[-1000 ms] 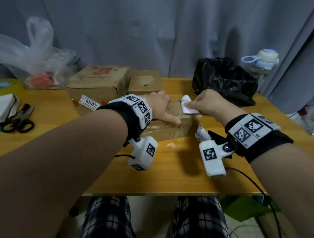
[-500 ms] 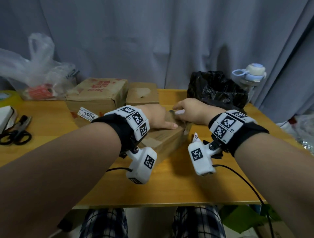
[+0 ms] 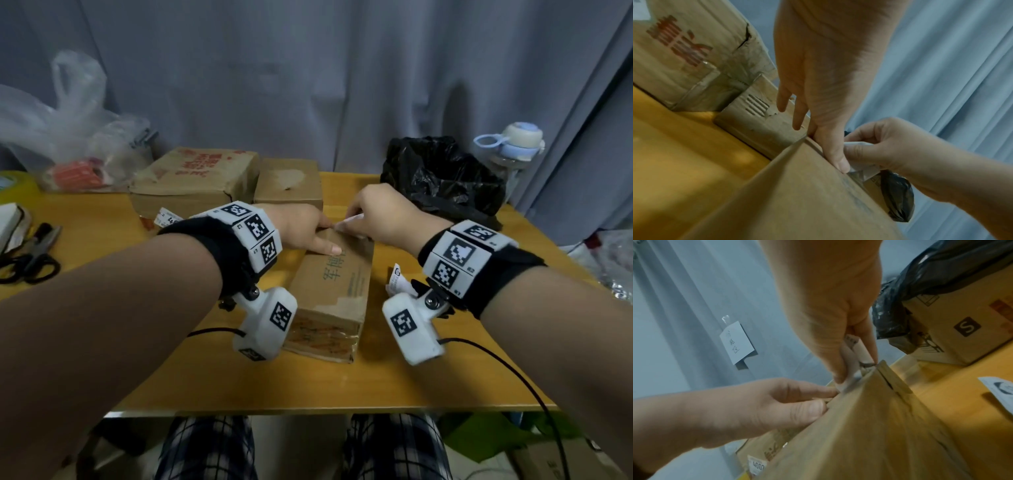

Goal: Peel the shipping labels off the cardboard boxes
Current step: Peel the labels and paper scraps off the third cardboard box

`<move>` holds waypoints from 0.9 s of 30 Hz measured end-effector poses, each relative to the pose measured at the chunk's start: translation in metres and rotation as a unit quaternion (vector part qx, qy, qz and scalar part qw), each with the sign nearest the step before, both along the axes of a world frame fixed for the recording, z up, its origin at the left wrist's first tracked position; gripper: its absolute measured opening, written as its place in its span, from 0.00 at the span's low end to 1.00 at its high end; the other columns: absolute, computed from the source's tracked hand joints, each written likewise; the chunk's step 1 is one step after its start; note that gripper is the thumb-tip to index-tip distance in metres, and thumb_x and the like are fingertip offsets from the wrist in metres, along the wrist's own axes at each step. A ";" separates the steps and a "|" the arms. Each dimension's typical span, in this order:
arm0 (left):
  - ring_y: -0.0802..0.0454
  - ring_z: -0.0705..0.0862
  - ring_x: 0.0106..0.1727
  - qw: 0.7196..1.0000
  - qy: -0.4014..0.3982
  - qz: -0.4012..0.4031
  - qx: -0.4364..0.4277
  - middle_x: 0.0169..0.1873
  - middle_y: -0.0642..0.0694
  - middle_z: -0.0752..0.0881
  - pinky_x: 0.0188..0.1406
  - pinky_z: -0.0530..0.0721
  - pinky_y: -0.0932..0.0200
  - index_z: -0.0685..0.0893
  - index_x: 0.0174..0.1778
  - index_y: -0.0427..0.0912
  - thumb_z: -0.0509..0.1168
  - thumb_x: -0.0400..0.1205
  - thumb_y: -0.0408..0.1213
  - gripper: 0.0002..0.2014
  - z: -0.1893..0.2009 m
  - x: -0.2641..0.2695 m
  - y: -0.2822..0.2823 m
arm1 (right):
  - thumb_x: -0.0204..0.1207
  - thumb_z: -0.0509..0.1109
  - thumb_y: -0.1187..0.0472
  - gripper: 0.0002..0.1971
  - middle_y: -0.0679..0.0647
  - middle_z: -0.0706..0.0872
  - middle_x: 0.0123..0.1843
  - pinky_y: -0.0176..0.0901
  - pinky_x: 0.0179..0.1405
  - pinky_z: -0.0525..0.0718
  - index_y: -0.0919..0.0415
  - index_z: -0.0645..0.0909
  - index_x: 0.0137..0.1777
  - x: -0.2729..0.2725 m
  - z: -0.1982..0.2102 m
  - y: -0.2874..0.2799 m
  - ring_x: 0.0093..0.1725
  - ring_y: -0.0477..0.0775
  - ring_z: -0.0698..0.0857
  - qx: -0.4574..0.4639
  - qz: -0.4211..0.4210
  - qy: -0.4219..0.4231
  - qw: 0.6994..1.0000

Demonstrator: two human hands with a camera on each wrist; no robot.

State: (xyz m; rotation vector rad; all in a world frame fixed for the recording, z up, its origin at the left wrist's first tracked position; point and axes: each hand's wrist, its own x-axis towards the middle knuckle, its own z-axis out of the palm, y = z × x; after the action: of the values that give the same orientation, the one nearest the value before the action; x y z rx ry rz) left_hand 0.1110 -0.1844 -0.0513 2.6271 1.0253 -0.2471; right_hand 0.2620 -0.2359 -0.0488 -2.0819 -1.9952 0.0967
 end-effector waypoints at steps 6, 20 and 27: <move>0.43 0.79 0.67 0.999 0.037 0.003 0.006 0.69 0.43 0.80 0.70 0.74 0.46 0.72 0.75 0.43 0.61 0.80 0.59 0.32 0.003 0.001 -0.003 | 0.69 0.76 0.51 0.17 0.58 0.86 0.33 0.42 0.29 0.78 0.68 0.89 0.37 0.001 0.004 0.006 0.37 0.56 0.85 -0.031 -0.054 0.025 0.998; 0.42 0.83 0.52 0.972 0.046 -0.074 0.218 0.47 0.42 0.82 0.43 0.77 0.52 0.83 0.49 0.40 0.57 0.84 0.40 0.11 0.012 0.018 -0.033 | 0.69 0.77 0.67 0.12 0.62 0.83 0.41 0.52 0.51 0.82 0.77 0.84 0.46 0.015 -0.015 -0.011 0.45 0.56 0.82 0.099 -0.194 0.420 0.881; 0.46 0.78 0.67 0.995 0.066 -0.028 0.074 0.70 0.47 0.78 0.66 0.77 0.51 0.68 0.76 0.46 0.65 0.80 0.53 0.31 0.020 0.013 -0.031 | 0.70 0.76 0.62 0.08 0.61 0.89 0.42 0.50 0.52 0.85 0.70 0.88 0.41 0.008 -0.018 -0.009 0.47 0.57 0.86 0.114 -0.175 0.348 0.914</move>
State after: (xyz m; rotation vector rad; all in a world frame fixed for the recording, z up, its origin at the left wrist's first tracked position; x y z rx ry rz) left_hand 0.1241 -0.2158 -0.0317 2.8084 1.0511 -0.3755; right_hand 0.2696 -0.2453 -0.0671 -1.8549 -1.1415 0.4433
